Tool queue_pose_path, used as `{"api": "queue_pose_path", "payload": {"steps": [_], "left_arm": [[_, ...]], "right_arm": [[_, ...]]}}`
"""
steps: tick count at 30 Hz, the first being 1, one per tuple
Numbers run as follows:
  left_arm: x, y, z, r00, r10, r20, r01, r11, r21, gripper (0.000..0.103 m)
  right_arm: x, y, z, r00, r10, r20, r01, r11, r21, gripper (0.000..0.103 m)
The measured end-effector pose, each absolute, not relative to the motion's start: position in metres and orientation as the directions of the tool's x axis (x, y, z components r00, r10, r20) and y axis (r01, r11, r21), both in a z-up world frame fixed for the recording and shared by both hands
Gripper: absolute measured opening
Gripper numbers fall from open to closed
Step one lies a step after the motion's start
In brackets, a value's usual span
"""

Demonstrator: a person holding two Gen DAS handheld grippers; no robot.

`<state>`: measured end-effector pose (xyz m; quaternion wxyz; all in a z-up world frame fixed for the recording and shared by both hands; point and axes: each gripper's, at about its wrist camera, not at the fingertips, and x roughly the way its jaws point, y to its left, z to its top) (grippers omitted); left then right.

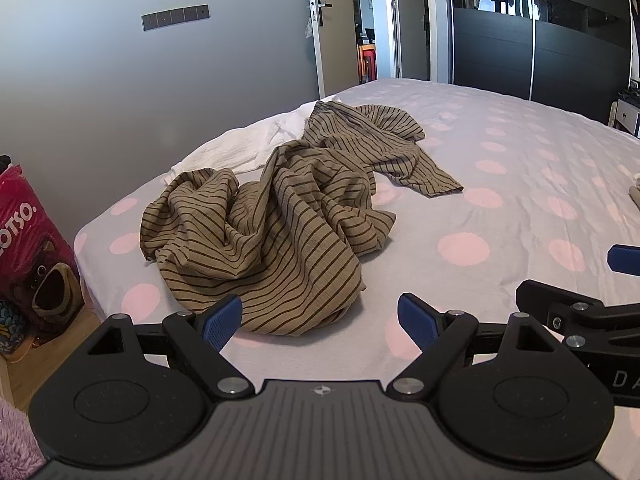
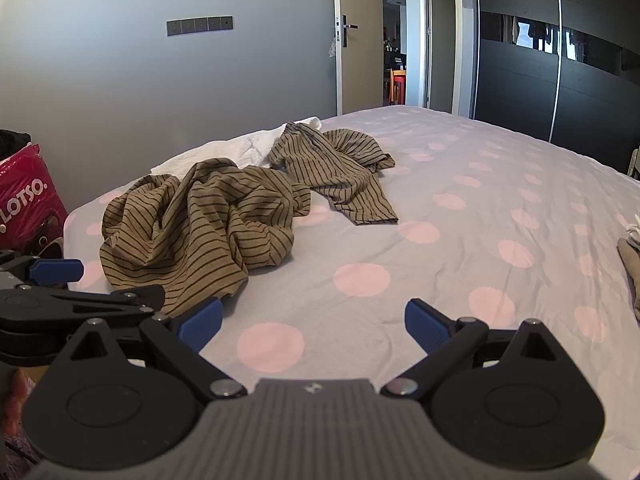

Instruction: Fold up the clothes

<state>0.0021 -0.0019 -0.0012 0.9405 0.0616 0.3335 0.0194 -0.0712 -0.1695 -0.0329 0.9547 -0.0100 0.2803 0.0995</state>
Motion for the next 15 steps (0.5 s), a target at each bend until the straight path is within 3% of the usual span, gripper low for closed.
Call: {"api": "queue_pose_path", "payload": {"steps": [5,15], "left_arm": [[-0.010,-0.005,0.003,0.806,0.085,-0.586,-0.012,0.992,0.128,0.084],[-0.001,-0.006,0.001,0.801,0.108,-0.589,-0.030,0.990,0.141,0.083]], "right_arm": [[-0.072,-0.163,-0.034,0.825,0.165,-0.541,-0.195,0.981,0.001,0.099],[-0.071,-0.170,-0.037,0.830,0.170,-0.530,-0.188,0.982,0.020,0.099]]}}
